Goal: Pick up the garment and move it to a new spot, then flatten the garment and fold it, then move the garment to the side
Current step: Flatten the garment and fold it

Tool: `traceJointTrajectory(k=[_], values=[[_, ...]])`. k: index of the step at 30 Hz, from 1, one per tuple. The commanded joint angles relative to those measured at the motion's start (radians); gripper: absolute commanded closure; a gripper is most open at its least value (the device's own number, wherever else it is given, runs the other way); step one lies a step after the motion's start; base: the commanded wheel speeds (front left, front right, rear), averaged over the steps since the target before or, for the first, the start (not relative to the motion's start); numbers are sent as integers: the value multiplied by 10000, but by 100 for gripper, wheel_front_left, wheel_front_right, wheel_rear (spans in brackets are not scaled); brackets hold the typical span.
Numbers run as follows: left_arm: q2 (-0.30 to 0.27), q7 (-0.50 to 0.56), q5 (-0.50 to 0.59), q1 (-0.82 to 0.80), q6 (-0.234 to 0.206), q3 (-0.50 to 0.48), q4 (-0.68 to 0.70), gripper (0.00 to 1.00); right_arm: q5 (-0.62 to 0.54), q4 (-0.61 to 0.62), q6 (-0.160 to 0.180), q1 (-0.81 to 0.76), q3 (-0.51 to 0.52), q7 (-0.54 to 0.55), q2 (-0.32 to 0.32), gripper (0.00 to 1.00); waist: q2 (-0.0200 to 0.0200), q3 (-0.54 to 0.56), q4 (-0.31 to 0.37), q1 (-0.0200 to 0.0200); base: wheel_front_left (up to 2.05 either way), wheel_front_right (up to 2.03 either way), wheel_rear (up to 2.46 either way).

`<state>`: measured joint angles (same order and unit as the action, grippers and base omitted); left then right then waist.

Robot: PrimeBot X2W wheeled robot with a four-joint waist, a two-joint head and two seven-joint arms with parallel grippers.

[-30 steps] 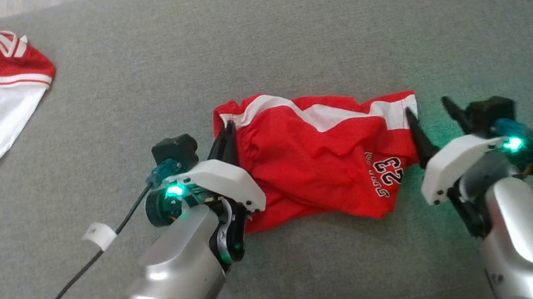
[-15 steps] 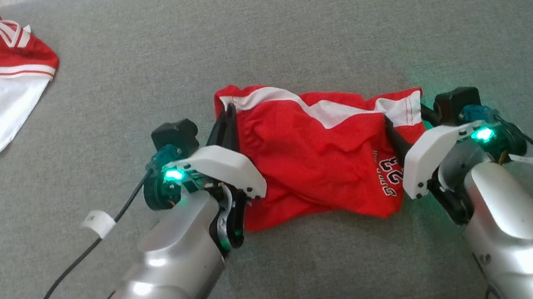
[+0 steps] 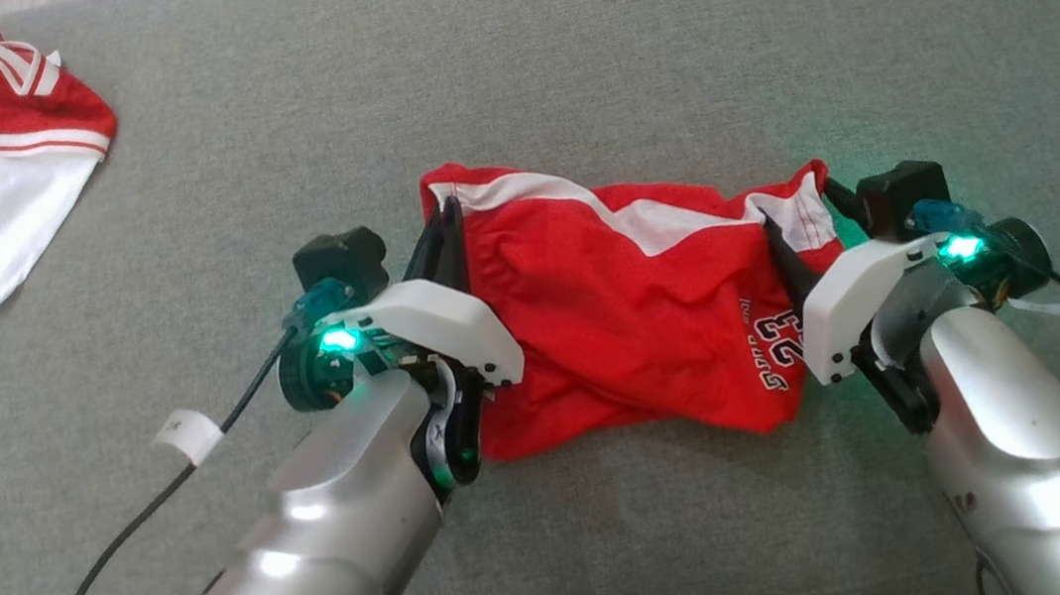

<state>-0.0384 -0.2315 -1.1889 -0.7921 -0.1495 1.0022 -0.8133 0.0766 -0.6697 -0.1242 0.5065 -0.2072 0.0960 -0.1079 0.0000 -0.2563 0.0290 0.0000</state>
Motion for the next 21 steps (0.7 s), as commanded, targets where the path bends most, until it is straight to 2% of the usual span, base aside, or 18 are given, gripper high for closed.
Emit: traceJointTrajectory(k=[1,6,19,20,21], values=[[-118,-154,-40,-491,31,-169,136,100,-152,333,-65,267,-121,-184,81,0,0,-5,4,0,0,0,0],[-118,-170,-99,-526,48,-152,64,100,-477,602,-65,102,132,-312,205,0,0,-4,38,0,0,0,0],[-118,-201,-247,-606,69,-30,-12,100,-541,834,-65,-218,-67,69,361,0,0,-43,-13,0,0,0,0],[-118,-205,-254,-616,74,-26,-17,100,-557,828,-65,-220,-28,97,361,1,0,-49,-20,0,0,0,0],[-118,-208,-260,-626,79,-22,-22,100,-570,818,-65,-218,9,120,359,9,0,-55,-25,0,0,0,0]])
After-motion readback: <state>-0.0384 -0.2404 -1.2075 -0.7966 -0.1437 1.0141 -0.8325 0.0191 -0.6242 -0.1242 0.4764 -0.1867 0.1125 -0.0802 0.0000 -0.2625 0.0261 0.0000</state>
